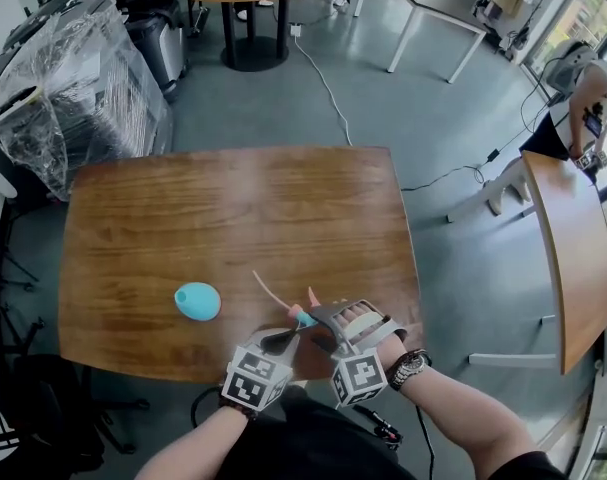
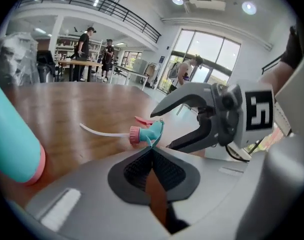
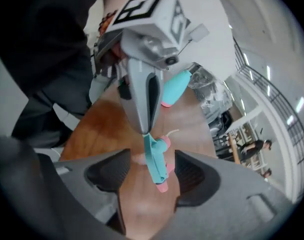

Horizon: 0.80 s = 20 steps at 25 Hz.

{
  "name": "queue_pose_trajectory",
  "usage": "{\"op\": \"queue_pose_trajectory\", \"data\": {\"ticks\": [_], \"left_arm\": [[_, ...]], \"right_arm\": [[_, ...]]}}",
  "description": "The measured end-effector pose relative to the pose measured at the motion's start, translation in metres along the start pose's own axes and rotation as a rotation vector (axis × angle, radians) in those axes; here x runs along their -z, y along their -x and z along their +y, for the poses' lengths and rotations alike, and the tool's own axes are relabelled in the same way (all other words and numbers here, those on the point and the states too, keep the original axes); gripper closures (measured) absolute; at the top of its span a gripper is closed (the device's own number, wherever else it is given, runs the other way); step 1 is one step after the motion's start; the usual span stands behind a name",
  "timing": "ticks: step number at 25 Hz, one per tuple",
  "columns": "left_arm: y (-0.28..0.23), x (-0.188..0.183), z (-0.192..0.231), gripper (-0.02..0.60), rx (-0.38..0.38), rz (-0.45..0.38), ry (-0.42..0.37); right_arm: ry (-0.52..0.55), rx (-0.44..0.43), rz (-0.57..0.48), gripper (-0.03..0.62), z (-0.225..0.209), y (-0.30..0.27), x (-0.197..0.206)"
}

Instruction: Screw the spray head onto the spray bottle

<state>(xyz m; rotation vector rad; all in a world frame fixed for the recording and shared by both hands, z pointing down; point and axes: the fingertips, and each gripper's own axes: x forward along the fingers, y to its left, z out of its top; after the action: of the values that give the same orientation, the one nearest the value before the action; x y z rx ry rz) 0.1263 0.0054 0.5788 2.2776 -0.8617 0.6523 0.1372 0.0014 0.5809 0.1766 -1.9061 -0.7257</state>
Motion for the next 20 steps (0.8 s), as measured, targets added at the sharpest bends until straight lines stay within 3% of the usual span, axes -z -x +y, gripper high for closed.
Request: {"op": "queue_pose_trajectory", "data": {"ticks": [4, 8, 13, 17, 18, 19, 20], "left_arm": [[0.015, -0.019, -0.019, 0.563, 0.141, -0.018, 0.121], [0.031, -0.031, -0.029, 0.561, 0.261, -0.01, 0.202], [0.049, -0.041, -0.035, 0.561, 0.348, -0.014, 0.218], [0.066, -0.051, -0.035, 0.555, 0.359, -0.055, 0.187], [0.072, -0.054, -0.035, 0.512, 0.358, -0.07, 0.173], [0.079, -0.056, -0.035, 0.408, 0.358, -0.081, 0.155], [0.086, -0.055, -0.035, 0.353, 0.354, -0.087, 0.127]], "right_arm": [[0.163, 0.103, 0.036, 0.329, -0.019, 0.006, -0.012], [0.255, 0.127, 0.03, 0.337, -0.03, 0.012, -0.026], [0.332, 0.144, 0.037, 0.464, -0.037, 0.019, -0.04], [0.33, 0.142, 0.053, 0.473, -0.045, 0.027, -0.049], [0.319, 0.134, 0.06, 0.473, -0.047, 0.029, -0.049], [0.304, 0.123, 0.07, 0.473, -0.048, 0.03, -0.049], [0.285, 0.11, 0.082, 0.473, -0.05, 0.032, -0.047]]}}
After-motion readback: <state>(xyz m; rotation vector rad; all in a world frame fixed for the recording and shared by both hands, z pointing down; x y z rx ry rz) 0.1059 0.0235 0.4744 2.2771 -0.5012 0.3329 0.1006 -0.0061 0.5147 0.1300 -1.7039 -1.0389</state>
